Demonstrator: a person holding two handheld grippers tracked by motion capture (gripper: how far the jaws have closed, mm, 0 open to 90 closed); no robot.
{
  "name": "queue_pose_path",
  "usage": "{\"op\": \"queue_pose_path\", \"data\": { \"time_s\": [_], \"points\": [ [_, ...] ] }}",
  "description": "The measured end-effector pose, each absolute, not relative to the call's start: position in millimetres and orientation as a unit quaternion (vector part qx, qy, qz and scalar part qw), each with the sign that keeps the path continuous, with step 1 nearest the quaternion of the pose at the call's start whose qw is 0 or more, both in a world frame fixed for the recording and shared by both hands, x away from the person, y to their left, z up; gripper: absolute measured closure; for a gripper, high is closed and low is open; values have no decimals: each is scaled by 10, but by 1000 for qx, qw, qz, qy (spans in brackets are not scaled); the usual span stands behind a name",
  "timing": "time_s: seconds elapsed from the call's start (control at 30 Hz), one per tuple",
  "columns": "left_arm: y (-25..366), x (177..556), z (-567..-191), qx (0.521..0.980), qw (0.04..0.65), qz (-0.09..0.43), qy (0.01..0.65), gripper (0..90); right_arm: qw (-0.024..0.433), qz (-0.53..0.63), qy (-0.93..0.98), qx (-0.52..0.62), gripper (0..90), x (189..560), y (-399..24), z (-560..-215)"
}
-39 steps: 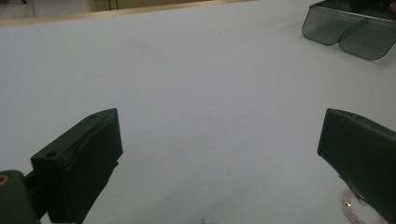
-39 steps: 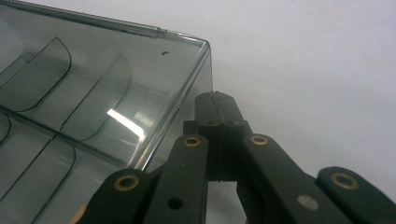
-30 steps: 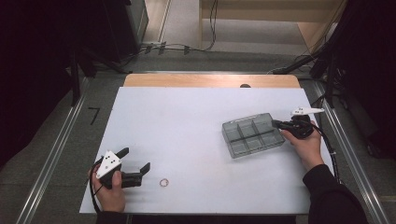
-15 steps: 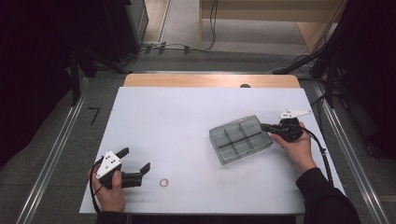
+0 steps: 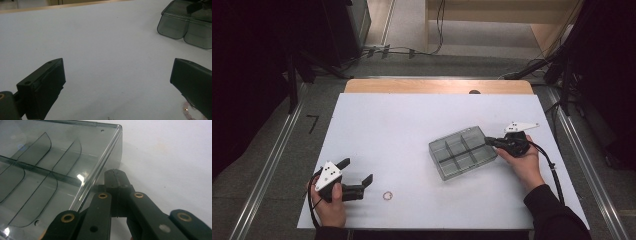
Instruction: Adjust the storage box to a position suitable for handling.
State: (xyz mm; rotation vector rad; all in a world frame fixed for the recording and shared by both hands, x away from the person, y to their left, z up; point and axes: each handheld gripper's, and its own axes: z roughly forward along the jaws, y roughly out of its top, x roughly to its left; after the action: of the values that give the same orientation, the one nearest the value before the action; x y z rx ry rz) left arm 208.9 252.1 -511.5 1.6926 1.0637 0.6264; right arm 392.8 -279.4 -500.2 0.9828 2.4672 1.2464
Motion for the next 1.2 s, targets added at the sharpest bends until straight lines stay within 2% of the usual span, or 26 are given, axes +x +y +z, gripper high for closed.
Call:
{"op": "queue_pose_path", "data": {
  "time_s": [0.87, 1.1, 1.2],
  "points": [
    [2524, 2080, -5108, 699, 504, 259, 437, 0, 92, 423, 844, 316, 887, 3640, -2518, -5031],
    [2405, 2077, -5041, 699, 510, 264, 426, 0, 88, 430, 838, 323, 886, 3519, -2472, -5035],
    [2298, 2108, -4982, 702, 507, 258, 428, 48, 92, 431, 835, 329, 886, 3464, -2471, -5039]
  ]
}}
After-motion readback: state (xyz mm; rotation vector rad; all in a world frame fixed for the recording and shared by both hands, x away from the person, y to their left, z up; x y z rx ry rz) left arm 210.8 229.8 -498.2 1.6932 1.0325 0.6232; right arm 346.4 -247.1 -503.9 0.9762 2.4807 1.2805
